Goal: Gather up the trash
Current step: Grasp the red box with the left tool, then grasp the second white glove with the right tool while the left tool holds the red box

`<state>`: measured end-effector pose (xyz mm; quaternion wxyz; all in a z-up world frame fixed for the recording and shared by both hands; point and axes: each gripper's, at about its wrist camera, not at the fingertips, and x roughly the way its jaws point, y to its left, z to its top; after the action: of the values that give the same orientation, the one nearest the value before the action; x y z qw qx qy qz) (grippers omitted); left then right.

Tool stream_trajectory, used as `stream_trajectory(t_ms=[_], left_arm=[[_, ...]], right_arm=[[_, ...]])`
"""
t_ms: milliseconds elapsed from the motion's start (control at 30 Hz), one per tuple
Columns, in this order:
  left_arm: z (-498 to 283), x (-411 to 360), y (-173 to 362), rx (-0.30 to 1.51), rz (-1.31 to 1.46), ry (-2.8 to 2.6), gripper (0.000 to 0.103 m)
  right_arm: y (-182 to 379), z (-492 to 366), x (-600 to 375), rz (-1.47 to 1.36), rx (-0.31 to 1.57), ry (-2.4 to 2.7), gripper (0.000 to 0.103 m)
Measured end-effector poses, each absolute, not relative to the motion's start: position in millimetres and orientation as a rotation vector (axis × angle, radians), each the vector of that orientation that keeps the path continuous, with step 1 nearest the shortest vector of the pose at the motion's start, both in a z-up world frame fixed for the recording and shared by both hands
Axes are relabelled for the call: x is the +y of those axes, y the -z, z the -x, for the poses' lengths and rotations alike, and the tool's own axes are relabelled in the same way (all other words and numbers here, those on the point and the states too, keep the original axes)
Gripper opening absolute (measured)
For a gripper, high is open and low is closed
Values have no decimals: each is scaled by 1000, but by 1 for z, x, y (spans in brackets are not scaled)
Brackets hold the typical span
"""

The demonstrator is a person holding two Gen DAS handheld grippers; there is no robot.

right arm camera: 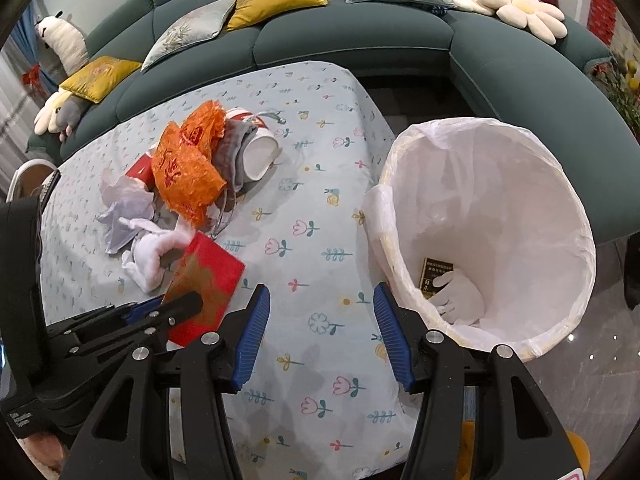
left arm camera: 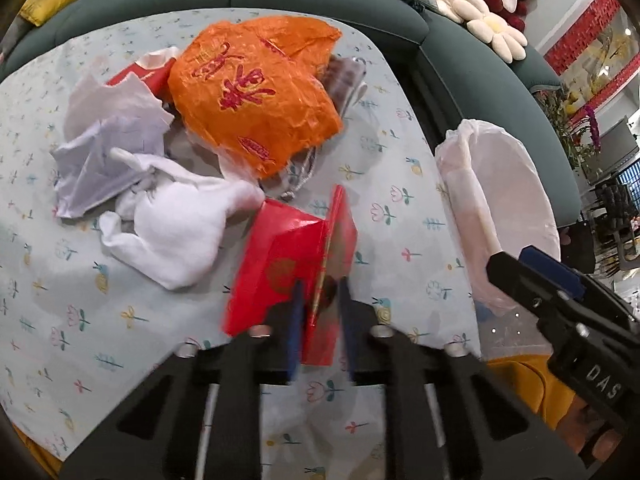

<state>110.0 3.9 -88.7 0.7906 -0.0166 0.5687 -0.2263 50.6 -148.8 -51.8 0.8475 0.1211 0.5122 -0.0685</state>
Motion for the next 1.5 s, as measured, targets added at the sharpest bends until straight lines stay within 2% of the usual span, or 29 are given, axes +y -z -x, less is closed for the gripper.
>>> stream_trajectory(t_ms=[67, 433, 633, 900, 1167, 1200, 1333, 1400, 1467, 1500], left_arm=[[-106, 5, 84, 1209, 37, 485, 4], [-103, 78, 20, 1090, 211, 413, 4], [-115, 131, 2, 1036, 280, 289, 4], [-132, 189, 6, 1015, 339, 170, 4], [-138, 206, 28, 1056, 356, 138, 4], [-139, 205, 30, 1060, 352, 139, 4], [-138, 201, 38, 1079, 343, 147, 4], [-137, 198, 42, 1090, 341, 151, 4], [-135, 194, 43, 1096, 334, 158, 4], [-134, 191, 43, 1096, 330, 162, 4]], right_arm=[[52, -50, -146, -255, 1083, 135, 53], [48, -64, -95, -201, 1088, 26, 53], [51, -84, -57, -178, 1098, -49, 53], [62, -115, -9, -175, 1133, -131, 53], [91, -136, 28, -149, 1202, -176, 49], [94, -137, 31, -148, 1209, -180, 48], [110, -138, 38, -154, 1250, -195, 32], [114, -136, 38, -157, 1256, -196, 28], [112, -133, 36, -159, 1250, -207, 17], [110, -132, 34, -159, 1248, -207, 15]])
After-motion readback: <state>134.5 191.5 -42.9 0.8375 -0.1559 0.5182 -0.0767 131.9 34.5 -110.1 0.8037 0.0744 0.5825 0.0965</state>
